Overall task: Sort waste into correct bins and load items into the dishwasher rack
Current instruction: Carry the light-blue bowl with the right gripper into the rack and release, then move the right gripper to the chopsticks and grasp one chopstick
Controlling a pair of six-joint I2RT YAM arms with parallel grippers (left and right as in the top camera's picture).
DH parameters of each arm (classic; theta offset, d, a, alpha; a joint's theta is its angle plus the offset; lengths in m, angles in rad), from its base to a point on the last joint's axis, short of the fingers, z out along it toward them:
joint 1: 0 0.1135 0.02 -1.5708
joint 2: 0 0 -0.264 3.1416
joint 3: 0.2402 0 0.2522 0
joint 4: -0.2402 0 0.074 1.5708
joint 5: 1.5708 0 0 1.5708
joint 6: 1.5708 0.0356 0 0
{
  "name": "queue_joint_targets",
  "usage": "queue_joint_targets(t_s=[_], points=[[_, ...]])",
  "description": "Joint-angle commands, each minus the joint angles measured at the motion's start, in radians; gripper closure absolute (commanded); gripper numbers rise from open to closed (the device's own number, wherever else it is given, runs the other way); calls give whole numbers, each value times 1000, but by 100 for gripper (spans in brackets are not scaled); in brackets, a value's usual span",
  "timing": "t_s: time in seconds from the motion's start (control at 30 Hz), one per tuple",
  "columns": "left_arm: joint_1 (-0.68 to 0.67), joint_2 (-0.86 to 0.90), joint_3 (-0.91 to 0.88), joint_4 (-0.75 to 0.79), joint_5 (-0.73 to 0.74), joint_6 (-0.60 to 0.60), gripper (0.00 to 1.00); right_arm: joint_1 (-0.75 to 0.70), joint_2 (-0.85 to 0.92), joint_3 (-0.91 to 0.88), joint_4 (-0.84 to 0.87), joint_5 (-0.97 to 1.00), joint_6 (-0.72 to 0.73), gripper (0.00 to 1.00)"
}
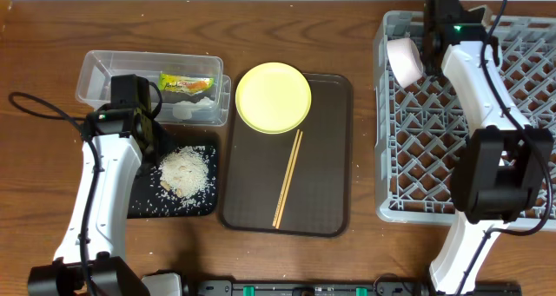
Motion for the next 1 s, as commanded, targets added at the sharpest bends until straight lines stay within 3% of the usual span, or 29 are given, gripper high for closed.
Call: queue_joint_targets(t_s=[0.0,0.23,0.3,0.43,0.67,0.9,0.97], points=[[4,-6,6,-2,-20,-12,33,18,2,-10,-55,-211,114,98],[4,-6,6,-3,-20,-12,33,17,-87,-9,-105,-396,157,58],[4,-6,6,-3,-20,-12,33,17,-133,-9,-108,-451,157,37],[4,-6,6,-3,-20,-12,33,18,-245,-9,-108,-697,156,12],[4,-6,6,-34,-20,-12,33,51,-341,-10,-122,-1403,156,15],[4,-6,6,-109,-25,20,33,256,-330,-31,-229,-1353,157,15],[4,-6,6,-127,-24,19,33,331,-325,-53,-248,-1322,161,21]])
